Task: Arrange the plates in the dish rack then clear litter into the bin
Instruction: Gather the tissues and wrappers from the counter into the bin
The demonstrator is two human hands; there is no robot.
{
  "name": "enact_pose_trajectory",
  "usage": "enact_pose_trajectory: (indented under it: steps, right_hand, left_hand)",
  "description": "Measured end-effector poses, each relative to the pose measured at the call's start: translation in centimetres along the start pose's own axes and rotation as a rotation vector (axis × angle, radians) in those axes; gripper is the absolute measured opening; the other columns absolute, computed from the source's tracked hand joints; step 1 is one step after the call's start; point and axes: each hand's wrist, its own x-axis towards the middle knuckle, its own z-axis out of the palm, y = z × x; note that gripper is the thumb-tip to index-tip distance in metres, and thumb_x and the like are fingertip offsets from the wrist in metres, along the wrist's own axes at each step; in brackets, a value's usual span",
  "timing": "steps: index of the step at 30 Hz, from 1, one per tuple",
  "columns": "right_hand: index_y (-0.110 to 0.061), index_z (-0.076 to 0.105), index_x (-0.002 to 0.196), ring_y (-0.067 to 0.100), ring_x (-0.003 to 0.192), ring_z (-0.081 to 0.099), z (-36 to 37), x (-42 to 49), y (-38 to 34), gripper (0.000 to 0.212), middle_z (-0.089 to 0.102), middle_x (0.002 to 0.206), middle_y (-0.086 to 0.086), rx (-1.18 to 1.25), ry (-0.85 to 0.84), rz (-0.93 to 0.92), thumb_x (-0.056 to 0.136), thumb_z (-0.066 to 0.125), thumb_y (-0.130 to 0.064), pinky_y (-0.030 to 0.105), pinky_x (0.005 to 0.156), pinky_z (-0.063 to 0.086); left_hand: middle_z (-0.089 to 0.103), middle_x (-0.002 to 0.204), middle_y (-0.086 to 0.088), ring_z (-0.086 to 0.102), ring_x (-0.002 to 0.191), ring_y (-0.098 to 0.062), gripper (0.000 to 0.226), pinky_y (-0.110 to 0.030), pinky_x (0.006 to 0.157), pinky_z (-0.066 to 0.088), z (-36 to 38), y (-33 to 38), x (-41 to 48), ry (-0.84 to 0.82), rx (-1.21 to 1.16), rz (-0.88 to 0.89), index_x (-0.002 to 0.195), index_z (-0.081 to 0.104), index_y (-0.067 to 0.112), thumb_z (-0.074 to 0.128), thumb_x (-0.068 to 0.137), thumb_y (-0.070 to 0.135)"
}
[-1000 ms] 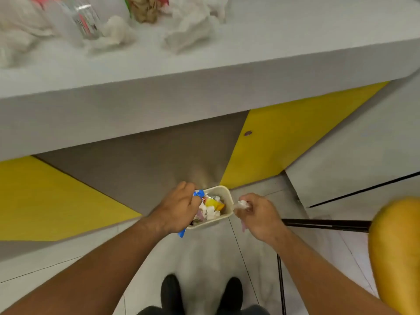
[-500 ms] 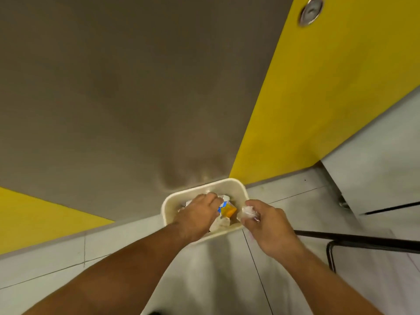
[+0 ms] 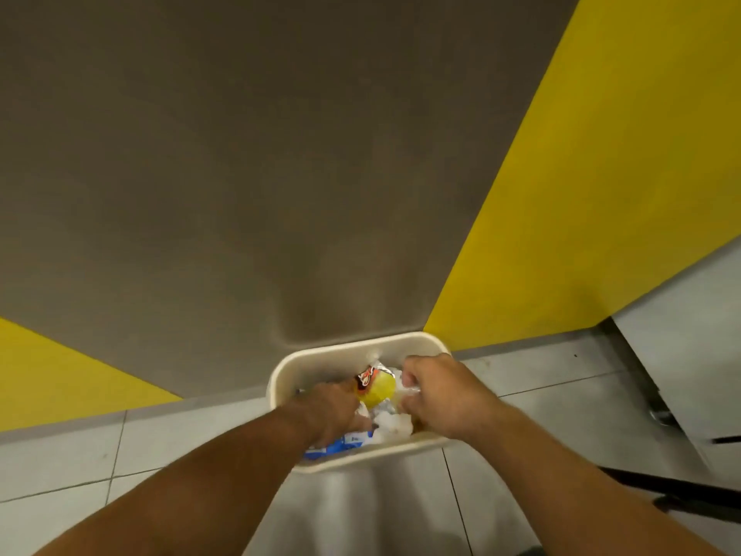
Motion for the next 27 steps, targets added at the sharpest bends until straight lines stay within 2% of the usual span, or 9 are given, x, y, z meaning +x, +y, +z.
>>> enact_pose_trajectory:
  steps: [2,4,7,9,12,16,22,27]
  right_hand:
    - [-0.020,0.063,0.107,0.023,0.089,0.057,1.4,1.5,-0.8,0.024,0.057,0.106,0.004,-0.060,-0.043,-0.040,0.086,0.069,-0.030,0.025,0.073,0.043]
    - [-0.018,0.067,0.112,0.024,0.097,0.058,3.2,3.0,-1.3,0.028,0.059,0.111,0.006,-0.110,-0.056,-0.066,0.086,0.069,-0.031,0.030,0.084,0.047]
    - [-0.017,0.067,0.117,0.027,0.110,0.051,5.6,4.9,-1.1,0.043,0.054,0.122,0.006,-0.271,0.001,-0.053,0.084,0.068,-0.045,0.039,0.096,0.043]
    - [-0.015,0.064,0.119,0.028,0.109,0.055,6.1,5.4,-0.9,0.048,0.060,0.121,0.007,-0.339,0.022,-0.018,0.085,0.066,-0.049,0.039,0.093,0.044]
    - [-0.017,0.063,0.121,0.025,0.101,0.063,5.6,5.4,-0.8,0.044,0.066,0.116,0.006,-0.176,-0.046,0.031,0.084,0.071,-0.040,0.032,0.085,0.048]
    - [-0.026,0.053,0.130,0.023,0.113,0.057,2.4,4.0,-0.8,0.058,0.061,0.127,0.001,-0.090,-0.009,-0.032,0.080,0.071,-0.050,0.032,0.091,0.047]
    - [-0.032,0.052,0.134,0.021,0.122,0.049,-4.1,-1.2,-2.3,0.060,0.054,0.136,-0.003,-0.070,0.126,-0.036,0.083,0.057,-0.065,0.036,0.099,0.045]
    - [-0.031,0.040,0.144,0.020,0.133,0.041,-11.0,-7.7,-5.4,0.063,0.041,0.148,-0.003,-0.076,0.132,-0.049,0.089,0.057,-0.056,0.034,0.106,0.040]
  left_hand:
    - [0.053,0.133,-0.002,0.054,0.116,-0.026,0.041,-0.035,0.098,0.043,-0.6,-0.3,-1.0,0.025,-0.029,0.030,0.124,0.055,0.024,0.047,0.091,0.047]
    - [0.058,0.127,-0.002,0.056,0.111,-0.024,0.034,-0.035,0.096,0.045,-1.6,-0.8,-2.4,0.116,-0.020,0.014,0.121,0.057,0.022,0.047,0.094,0.040]
    - [0.060,0.121,0.003,0.057,0.109,-0.018,0.032,-0.031,0.095,0.045,-3.4,-1.3,-4.9,0.273,0.005,0.004,0.118,0.061,0.024,0.045,0.096,0.040]
    - [0.059,0.118,0.004,0.057,0.106,-0.015,0.031,-0.031,0.093,0.046,-4.4,-1.4,-5.9,0.312,0.011,0.027,0.116,0.063,0.026,0.043,0.097,0.040]
    - [0.060,0.118,0.004,0.058,0.105,-0.015,0.034,-0.031,0.091,0.047,-5.4,-1.0,-6.2,0.352,-0.023,0.014,0.117,0.063,0.026,0.044,0.096,0.045]
    - [0.060,0.112,0.007,0.059,0.100,-0.014,0.038,-0.029,0.086,0.047,-7.0,0.0,-6.7,0.380,-0.086,0.012,0.119,0.061,0.026,0.046,0.093,0.050]
    - [0.058,0.100,0.010,0.060,0.095,-0.015,0.035,-0.034,0.083,0.049,-12.2,2.7,-11.4,0.447,-0.079,0.064,0.111,0.063,0.032,0.041,0.093,0.053]
    - [0.058,0.109,0.008,0.059,0.100,-0.018,0.030,-0.036,0.089,0.049,-18.3,5.6,-18.5,0.447,-0.085,0.056,0.115,0.060,0.033,0.041,0.095,0.047]
